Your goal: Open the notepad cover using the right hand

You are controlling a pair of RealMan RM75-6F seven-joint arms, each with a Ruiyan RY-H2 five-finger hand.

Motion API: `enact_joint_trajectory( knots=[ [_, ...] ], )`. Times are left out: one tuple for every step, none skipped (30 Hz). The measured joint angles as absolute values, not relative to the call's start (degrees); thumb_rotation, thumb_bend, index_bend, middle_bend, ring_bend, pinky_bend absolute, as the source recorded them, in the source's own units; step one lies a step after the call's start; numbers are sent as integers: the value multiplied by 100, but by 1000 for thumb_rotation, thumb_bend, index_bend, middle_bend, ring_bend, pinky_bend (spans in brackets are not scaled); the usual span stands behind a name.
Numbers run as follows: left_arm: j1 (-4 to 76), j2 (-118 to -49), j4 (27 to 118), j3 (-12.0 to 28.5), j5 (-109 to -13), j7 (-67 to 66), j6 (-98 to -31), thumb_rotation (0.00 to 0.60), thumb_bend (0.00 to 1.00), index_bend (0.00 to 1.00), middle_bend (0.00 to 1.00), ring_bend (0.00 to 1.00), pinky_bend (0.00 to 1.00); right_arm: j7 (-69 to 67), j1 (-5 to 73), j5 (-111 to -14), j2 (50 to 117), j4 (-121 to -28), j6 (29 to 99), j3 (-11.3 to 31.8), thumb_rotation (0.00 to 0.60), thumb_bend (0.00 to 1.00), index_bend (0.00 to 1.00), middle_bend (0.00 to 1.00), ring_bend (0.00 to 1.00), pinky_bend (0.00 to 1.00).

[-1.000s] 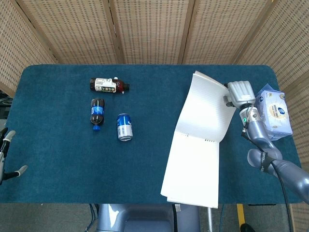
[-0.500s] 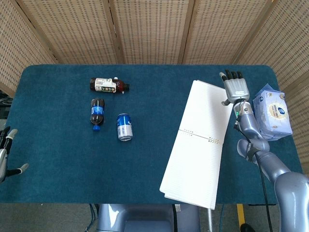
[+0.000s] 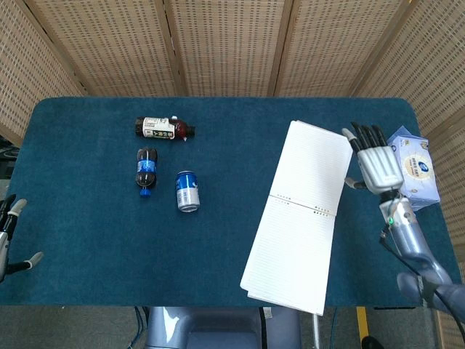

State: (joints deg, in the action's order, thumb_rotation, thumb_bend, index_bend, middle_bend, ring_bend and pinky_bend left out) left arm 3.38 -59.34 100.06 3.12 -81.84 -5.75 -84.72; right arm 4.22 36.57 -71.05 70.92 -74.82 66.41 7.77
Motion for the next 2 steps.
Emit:
enact_joint_trajectory(
  knots=[
    [315, -5916, 10010, 290, -8255, -529, -8523, 600, 0, 0, 0, 0, 0, 384, 3418, -7268, 6981, -7699, 6942, 678, 600, 0, 0, 0, 0, 0],
    [300, -5905, 10010, 274, -8303, -496, -8558, 600, 0, 0, 0, 0, 0, 350, 3238, -7397, 6906, -7849, 7161, 597, 600, 0, 0, 0, 0, 0]
  ],
)
